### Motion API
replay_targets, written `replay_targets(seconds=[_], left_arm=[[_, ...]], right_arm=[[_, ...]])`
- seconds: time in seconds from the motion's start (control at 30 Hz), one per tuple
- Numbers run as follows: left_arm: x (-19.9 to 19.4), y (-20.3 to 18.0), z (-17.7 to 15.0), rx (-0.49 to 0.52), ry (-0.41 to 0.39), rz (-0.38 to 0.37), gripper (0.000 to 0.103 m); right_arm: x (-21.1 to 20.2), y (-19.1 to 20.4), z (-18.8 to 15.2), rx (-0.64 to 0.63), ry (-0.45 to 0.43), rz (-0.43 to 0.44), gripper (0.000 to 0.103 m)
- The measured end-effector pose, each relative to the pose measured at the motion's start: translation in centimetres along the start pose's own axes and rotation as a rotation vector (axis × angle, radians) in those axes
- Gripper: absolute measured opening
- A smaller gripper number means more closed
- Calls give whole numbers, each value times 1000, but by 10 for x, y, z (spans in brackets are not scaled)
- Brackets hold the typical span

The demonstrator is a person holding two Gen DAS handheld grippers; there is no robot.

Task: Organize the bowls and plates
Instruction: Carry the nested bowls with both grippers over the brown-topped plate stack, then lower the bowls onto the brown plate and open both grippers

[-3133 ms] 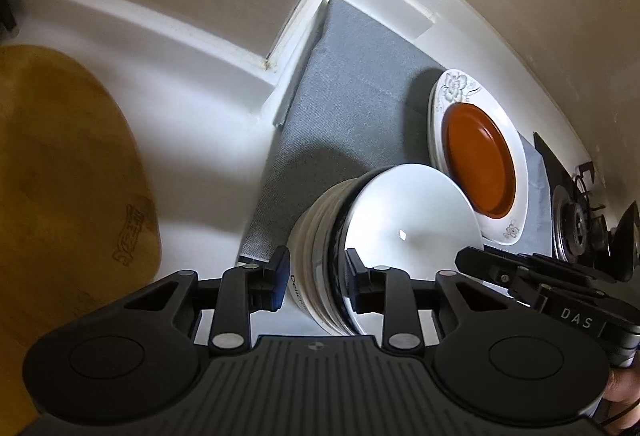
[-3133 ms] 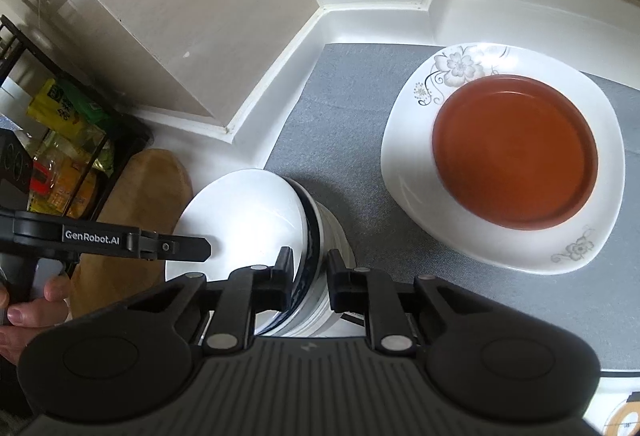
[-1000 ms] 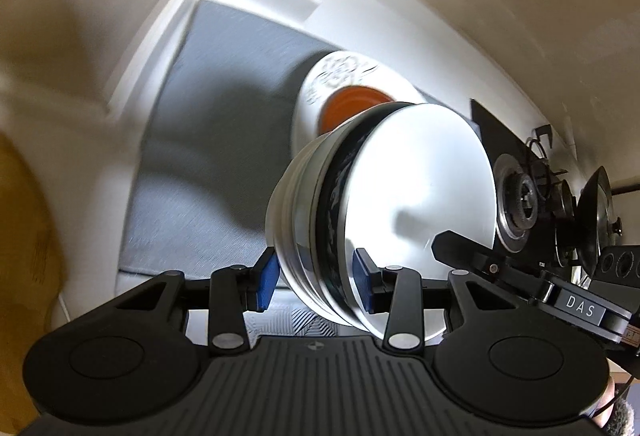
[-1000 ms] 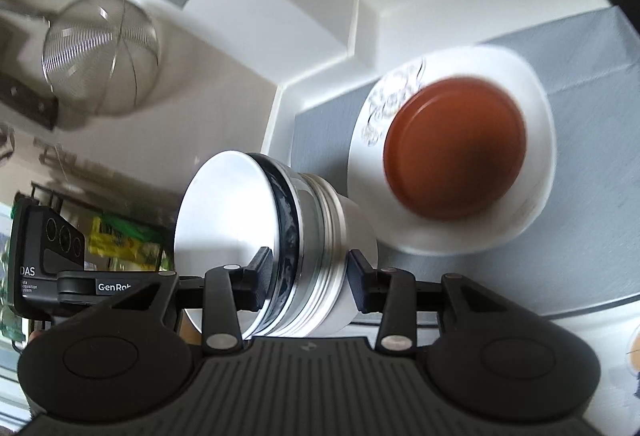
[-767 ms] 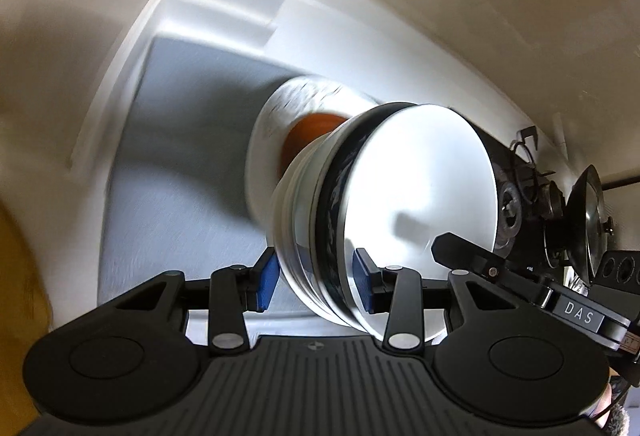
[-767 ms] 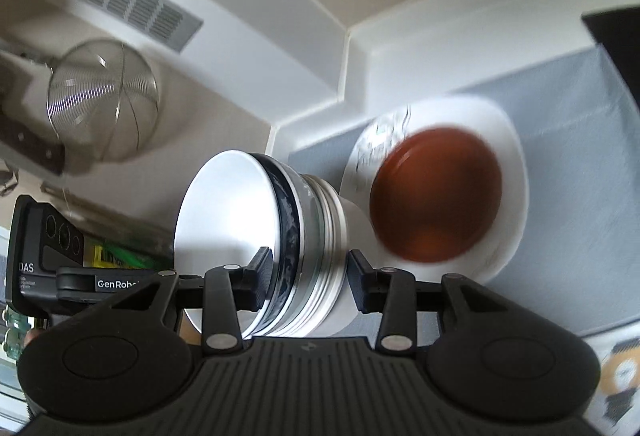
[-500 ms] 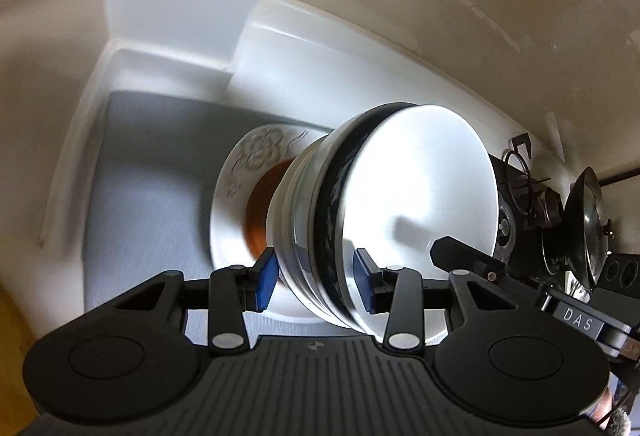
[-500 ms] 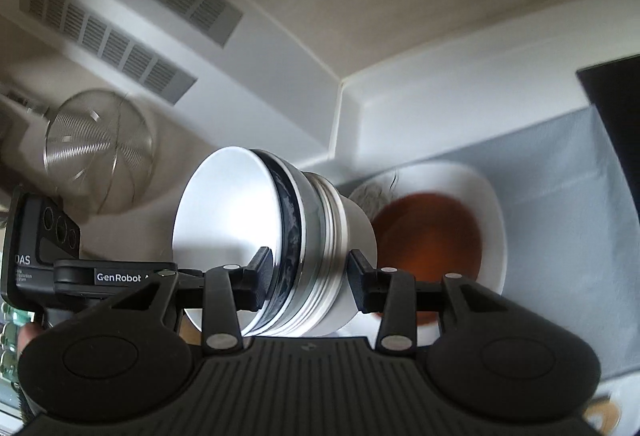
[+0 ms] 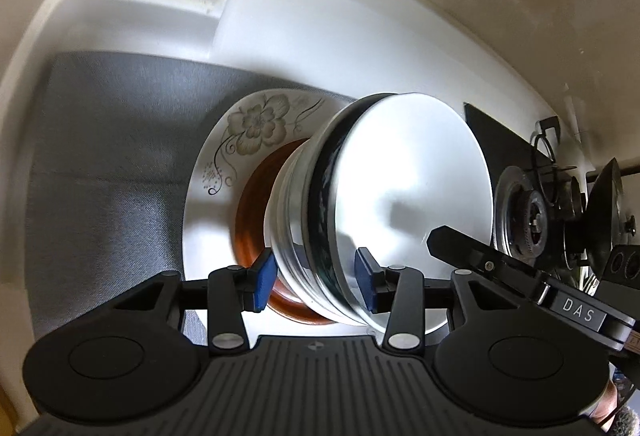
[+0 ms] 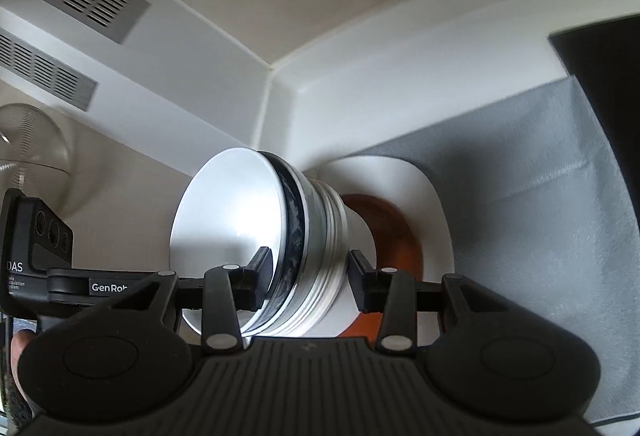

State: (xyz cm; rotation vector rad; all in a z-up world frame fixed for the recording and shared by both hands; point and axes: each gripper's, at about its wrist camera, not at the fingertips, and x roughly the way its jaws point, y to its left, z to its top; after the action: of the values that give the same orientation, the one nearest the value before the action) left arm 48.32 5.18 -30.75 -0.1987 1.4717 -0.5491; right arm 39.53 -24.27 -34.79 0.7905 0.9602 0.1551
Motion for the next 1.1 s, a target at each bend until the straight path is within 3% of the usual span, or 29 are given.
replay_targets(seconds=[0.57,0.73,0.77,0.8,0.87,0.93,1.0,1.1], left_arm=[[15,-1,-17,123,-118,56,44],[-15,-12,-39,154,-257,153,55],[-25,-17,-46,163,-291,177,58],[-35,-21,-53,171,-316,184,64],[-59,-32,-71,189,-361,169,70],[-84,-49,-91,209,-391,182,84],[-109,-70,-115,237,-427,201,91],[-146,-108,-155,268,-493,276,97]], right_arm=[[20,-11,-23,-59,-17,-38,46],[-7,13,-41,-148,-117,-178,60],[-15,19,-46,-160,-135,-204,68],[-23,25,-52,-173,-147,-230,75],[-36,43,-66,-222,-140,-275,79],[-51,65,-82,-285,-147,-325,83],[-70,85,-93,-320,-157,-347,91],[-104,113,-112,-353,-166,-330,94]])
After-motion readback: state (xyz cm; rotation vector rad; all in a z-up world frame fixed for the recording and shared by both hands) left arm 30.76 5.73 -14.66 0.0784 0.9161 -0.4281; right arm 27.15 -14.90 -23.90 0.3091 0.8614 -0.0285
